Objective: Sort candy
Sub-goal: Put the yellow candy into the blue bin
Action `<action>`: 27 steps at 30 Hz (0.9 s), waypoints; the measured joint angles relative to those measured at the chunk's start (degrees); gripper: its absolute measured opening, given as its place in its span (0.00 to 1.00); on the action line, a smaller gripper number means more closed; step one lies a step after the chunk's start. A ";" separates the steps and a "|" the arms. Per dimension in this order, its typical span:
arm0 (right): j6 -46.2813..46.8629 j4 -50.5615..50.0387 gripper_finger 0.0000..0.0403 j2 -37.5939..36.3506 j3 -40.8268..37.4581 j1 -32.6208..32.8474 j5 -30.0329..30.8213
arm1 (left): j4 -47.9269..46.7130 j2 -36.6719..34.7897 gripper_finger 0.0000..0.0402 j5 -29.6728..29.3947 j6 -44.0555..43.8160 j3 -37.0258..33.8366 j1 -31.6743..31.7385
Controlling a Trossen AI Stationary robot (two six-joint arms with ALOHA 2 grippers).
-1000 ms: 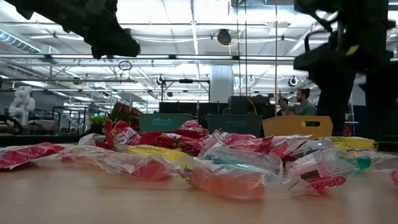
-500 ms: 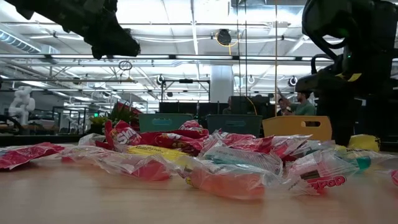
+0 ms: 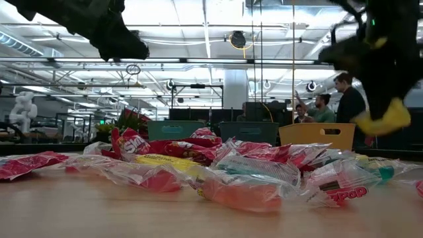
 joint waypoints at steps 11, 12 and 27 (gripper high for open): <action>-19.92 -19.19 0.00 -0.19 25.34 -14.32 17.57 | 0.01 -0.13 0.40 0.04 -0.81 0.00 0.00; -23.58 -17.67 0.00 -0.18 26.16 -16.91 17.79 | -0.03 -0.13 0.40 0.04 -0.75 0.00 0.00; -57.86 13.21 0.01 9.61 26.87 -44.93 9.94 | 0.01 -0.13 0.40 0.02 0.65 0.00 0.00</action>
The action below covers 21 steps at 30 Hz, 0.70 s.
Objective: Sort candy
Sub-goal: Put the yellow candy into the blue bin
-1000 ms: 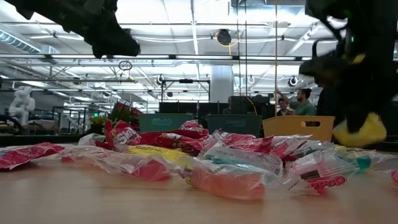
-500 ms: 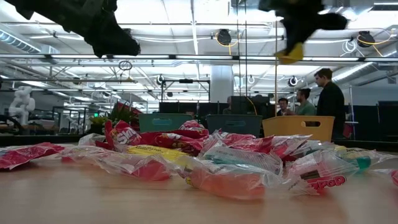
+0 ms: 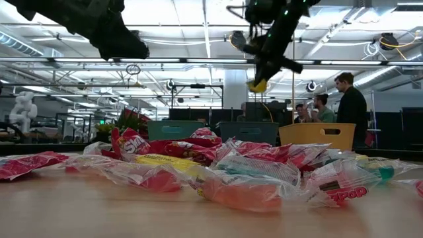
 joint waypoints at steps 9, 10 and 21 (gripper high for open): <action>-3.54 5.30 0.13 4.96 -0.02 -2.43 -0.28 | -0.04 0.00 0.40 0.00 0.04 0.00 0.00; -3.91 5.38 0.15 4.99 -0.02 -2.42 -0.30 | -0.04 0.00 0.40 0.00 0.04 0.00 0.00; -5.01 6.10 0.42 4.99 -0.02 -2.42 -0.15 | -0.07 0.00 0.40 -0.02 0.09 0.00 0.00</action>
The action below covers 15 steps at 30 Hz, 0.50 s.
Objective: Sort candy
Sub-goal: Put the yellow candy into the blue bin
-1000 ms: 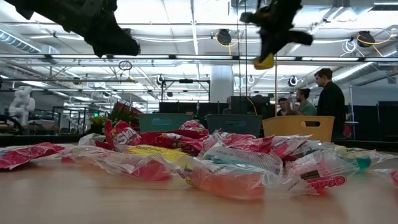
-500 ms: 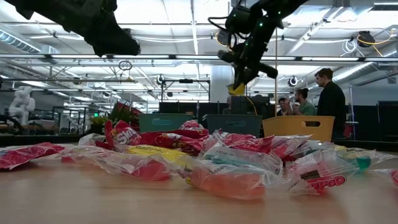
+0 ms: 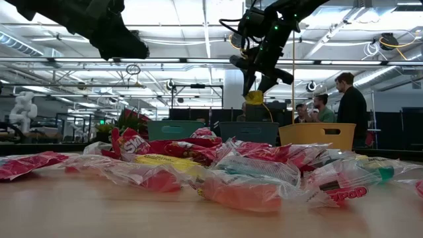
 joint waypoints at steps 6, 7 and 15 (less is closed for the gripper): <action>-1.18 1.50 0.49 0.00 0.00 0.02 -3.06 | 0.00 0.00 0.40 0.00 0.00 0.00 0.00; -2.29 1.94 0.50 0.00 0.00 0.02 -4.06 | 0.00 0.00 0.40 0.00 0.00 0.00 0.00; -12.92 2.30 0.50 0.00 0.00 0.90 -6.12 | 0.00 0.00 0.40 0.00 -0.02 0.00 0.00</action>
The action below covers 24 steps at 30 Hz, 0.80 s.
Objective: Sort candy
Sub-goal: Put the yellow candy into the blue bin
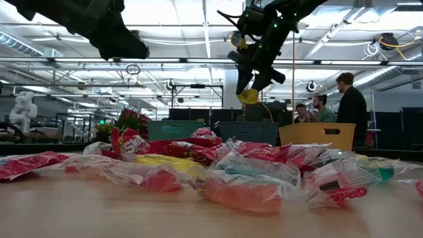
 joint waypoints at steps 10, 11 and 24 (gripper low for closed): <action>-5.21 -1.05 0.49 0.00 -0.02 0.92 3.27 | 0.02 0.00 0.40 0.00 -0.03 0.00 0.00; -5.14 -1.57 0.49 0.00 -0.02 1.05 4.63 | 0.02 0.00 0.40 0.00 -0.05 0.00 0.00; -5.09 -0.79 0.59 0.00 -0.04 0.94 4.69 | 0.02 0.00 0.40 0.00 -0.09 0.00 0.00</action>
